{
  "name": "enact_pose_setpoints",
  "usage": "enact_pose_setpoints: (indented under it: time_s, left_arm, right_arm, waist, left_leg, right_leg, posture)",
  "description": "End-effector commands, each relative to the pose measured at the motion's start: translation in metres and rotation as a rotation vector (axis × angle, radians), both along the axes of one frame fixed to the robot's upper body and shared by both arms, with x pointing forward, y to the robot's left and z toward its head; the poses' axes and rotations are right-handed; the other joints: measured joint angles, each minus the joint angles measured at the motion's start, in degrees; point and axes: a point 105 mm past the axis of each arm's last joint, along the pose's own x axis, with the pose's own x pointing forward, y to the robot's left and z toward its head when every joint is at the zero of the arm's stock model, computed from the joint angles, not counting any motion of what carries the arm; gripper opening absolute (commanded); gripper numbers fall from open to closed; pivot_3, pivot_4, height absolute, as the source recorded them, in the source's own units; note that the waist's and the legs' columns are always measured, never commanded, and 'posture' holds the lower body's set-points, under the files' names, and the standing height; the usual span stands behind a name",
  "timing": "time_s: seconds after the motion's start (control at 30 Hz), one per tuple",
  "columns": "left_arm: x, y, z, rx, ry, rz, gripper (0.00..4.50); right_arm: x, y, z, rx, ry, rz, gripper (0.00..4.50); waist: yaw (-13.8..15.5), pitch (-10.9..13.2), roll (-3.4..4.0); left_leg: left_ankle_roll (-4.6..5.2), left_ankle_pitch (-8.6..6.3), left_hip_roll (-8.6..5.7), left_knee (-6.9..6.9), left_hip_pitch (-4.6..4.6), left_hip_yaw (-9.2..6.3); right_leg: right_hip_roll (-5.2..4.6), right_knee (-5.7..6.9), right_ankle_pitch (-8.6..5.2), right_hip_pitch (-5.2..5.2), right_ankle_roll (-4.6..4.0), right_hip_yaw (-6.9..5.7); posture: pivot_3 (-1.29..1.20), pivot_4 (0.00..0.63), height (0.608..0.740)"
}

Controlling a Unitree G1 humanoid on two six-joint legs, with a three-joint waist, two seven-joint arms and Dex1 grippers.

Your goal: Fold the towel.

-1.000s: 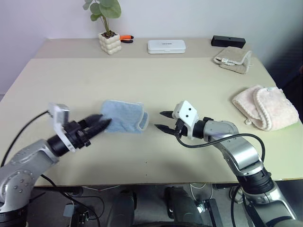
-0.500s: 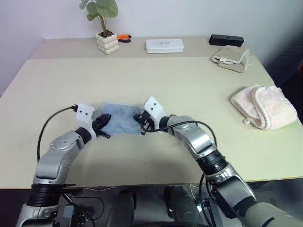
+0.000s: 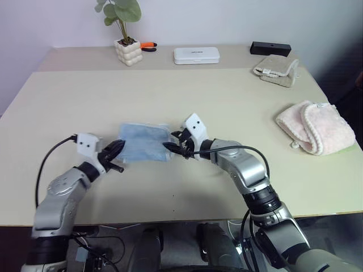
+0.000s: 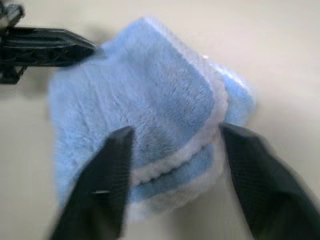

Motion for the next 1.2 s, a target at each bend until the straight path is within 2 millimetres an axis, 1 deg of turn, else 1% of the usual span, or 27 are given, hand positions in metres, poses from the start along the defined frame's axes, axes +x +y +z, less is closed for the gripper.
enact_pose_setpoints:
  time_s: [0.03,0.13,0.27,0.37,0.47,0.57,0.67,0.7,0.77,0.8,0.9,0.93,1.0,1.03,1.1,1.13,1.17,1.2]
  left_arm:
    - [-0.014,0.002,0.021,0.043,-0.074,-0.066,0.33]
    - [-0.018,0.003,0.020,0.061,-0.064,-0.084,0.33]
    - [-0.017,0.000,0.019,0.068,-0.069,-0.080,0.33]
    - [-0.018,-0.006,0.016,0.066,-0.063,-0.087,0.33]
    - [-0.019,-0.009,0.013,0.073,-0.060,-0.087,0.33]
    - [-0.019,-0.010,0.013,0.075,-0.059,-0.082,0.33]
    - [-0.020,-0.011,0.012,0.074,-0.057,-0.080,0.33]
    - [-0.020,-0.011,0.012,0.074,-0.055,-0.080,0.33]
    - [-0.021,-0.012,0.011,0.075,-0.053,-0.081,0.33]
    - [-0.022,-0.012,0.011,0.075,-0.053,-0.081,0.33]
    - [-0.023,-0.015,0.009,0.076,-0.048,-0.089,0.33]
    - [-0.022,-0.017,0.009,0.079,-0.049,-0.095,0.33]
    - [-0.020,-0.021,0.012,0.071,-0.056,-0.103,0.33]
    - [-0.020,-0.022,0.013,0.066,-0.060,-0.105,0.33]
    - [-0.020,-0.023,0.014,0.060,-0.062,-0.107,0.33]
    - [-0.018,-0.028,0.013,0.051,-0.062,-0.124,0.33]
    - [-0.015,-0.035,0.012,0.047,-0.061,-0.149,0.33]
    - [-0.012,-0.042,0.011,0.044,-0.060,-0.173,0.33]
  right_arm:
    - [-0.004,-0.003,0.005,0.111,0.148,-0.047,4.38]
    - [-0.002,-0.001,0.000,0.147,0.251,-0.075,4.38]
    - [0.001,0.013,-0.016,0.160,0.356,-0.080,4.38]
    - [0.004,0.026,-0.018,0.188,0.402,-0.071,4.38]
    - [0.007,0.040,-0.015,0.246,0.449,-0.052,4.38]
    - [0.012,0.050,-0.011,0.288,0.474,-0.046,3.57]
    - [0.011,0.058,-0.005,0.296,0.463,-0.012,2.15]
    - [0.010,0.060,-0.002,0.305,0.460,-0.004,1.55]
    - [0.011,0.059,0.001,0.317,0.460,-0.002,0.49]
    - [0.011,0.059,0.001,0.319,0.460,-0.002,0.06]
    - [0.014,0.054,0.010,0.355,0.446,-0.018,0.06]
    - [0.020,0.045,0.023,0.397,0.403,-0.050,0.06]
    - [0.033,0.020,0.051,0.487,0.309,-0.136,0.06]
    - [0.036,0.011,0.058,0.514,0.283,-0.164,0.06]
    - [0.037,0.005,0.062,0.530,0.273,-0.184,0.06]
    - [0.050,-0.025,0.073,0.583,0.233,-0.292,0.06]
    - [0.060,-0.062,0.083,0.630,0.188,-0.414,0.06]
    - [0.066,-0.096,0.091,0.668,0.147,-0.523,0.06]
  waist:
    - [-0.2,0.0,0.00]
    - [-0.4,0.0,0.02]
    - [-0.9,0.0,0.02]
    - [-1.2,0.0,0.01]
    - [-1.5,0.0,0.01]
    - [-1.8,0.0,0.02]
    - [-1.9,0.0,0.02]
    - [-1.9,0.0,0.02]
    - [-2.0,0.0,0.02]
    - [-2.1,0.0,0.02]
    - [-2.2,0.0,0.02]
    - [-2.2,0.0,0.05]
    - [-2.0,0.0,0.05]
    - [-1.9,0.0,0.05]
    - [-1.9,0.0,0.04]
    - [-2.0,0.0,0.05]
    - [-1.8,0.0,0.06]
    - [-1.2,0.1,0.08]
  left_leg:
    - [0.00,0.00,0.00,-0.01,0.00,0.00]
    - [0.00,0.00,0.00,0.01,-0.01,0.00]
    - [0.00,0.00,0.00,0.04,0.00,0.01]
    - [0.00,0.00,0.01,0.01,0.02,0.01]
    - [0.00,0.00,0.03,0.00,0.04,0.01]
    - [0.00,0.00,0.03,0.00,0.04,0.01]
    - [0.00,0.00,0.03,0.00,-0.02,0.01]
    - [0.00,0.00,0.02,0.01,-0.03,0.01]
    - [0.00,0.00,0.02,0.01,-0.03,0.01]
    - [0.00,0.00,0.02,0.00,-0.03,0.01]
    - [0.00,0.00,0.02,0.00,-0.03,0.00]
    - [0.00,0.00,0.02,0.00,-0.03,0.01]
    - [0.00,0.00,0.02,0.01,-0.08,0.00]
    - [0.00,0.00,0.02,0.03,-0.11,0.00]
    - [0.00,0.00,0.01,0.04,-0.12,0.00]
    - [0.01,0.00,0.01,0.03,-0.11,0.00]
    - [0.01,0.00,0.02,0.01,-0.09,0.01]
    - [0.01,0.00,0.01,0.02,-0.10,0.00]
  right_leg:
    - [0.00,0.00,0.00,0.00,-0.01,0.00]
    - [0.01,0.00,-0.08,0.00,-0.15,0.00]
    - [0.02,-0.01,-0.09,0.02,-0.17,0.00]
    - [0.04,0.00,-0.01,0.00,-0.01,0.00]
    - [0.06,0.07,0.00,-0.01,-0.01,0.00]
    - [0.06,0.18,-0.01,-0.06,-0.01,0.00]
    - [0.05,0.19,-0.01,-0.10,-0.01,0.00]
    - [0.04,0.19,0.00,-0.11,0.00,0.00]
    - [0.04,0.19,0.00,-0.12,0.00,0.00]
    - [0.04,0.21,0.00,-0.12,-0.01,0.00]
    - [0.05,0.23,-0.01,-0.14,-0.01,0.00]
    - [0.04,0.23,-0.01,-0.14,-0.01,0.00]
    - [0.04,0.24,-0.01,-0.18,0.00,0.00]
    - [0.03,0.25,-0.01,-0.20,0.00,0.00]
    - [0.03,0.25,-0.01,-0.20,0.00,0.00]
    - [0.04,0.25,-0.01,-0.20,0.00,0.00]
    - [0.04,0.26,-0.01,-0.20,0.00,0.00]
    - [0.04,0.26,-0.01,-0.19,0.00,0.00]
  posture:
    - [0.00,0.150,0.737]
    - [0.00,0.150,0.737]
    - [0.00,0.150,0.737]
    - [0.00,0.150,0.737]
    - [0.00,0.150,0.737]
    - [0.00,0.150,0.737]
    - [0.00,0.150,0.737]
    - [0.00,0.150,0.737]
    - [0.00,0.150,0.737]
    - [0.00,0.150,0.737]
    - [0.00,0.150,0.737]
    - [0.00,0.150,0.737]
    - [0.00,0.150,0.737]
    - [0.00,0.150,0.737]
    - [0.00,0.150,0.737]
    - [0.00,0.150,0.737]
    - [0.00,0.150,0.737]
    - [0.00,0.150,0.737]
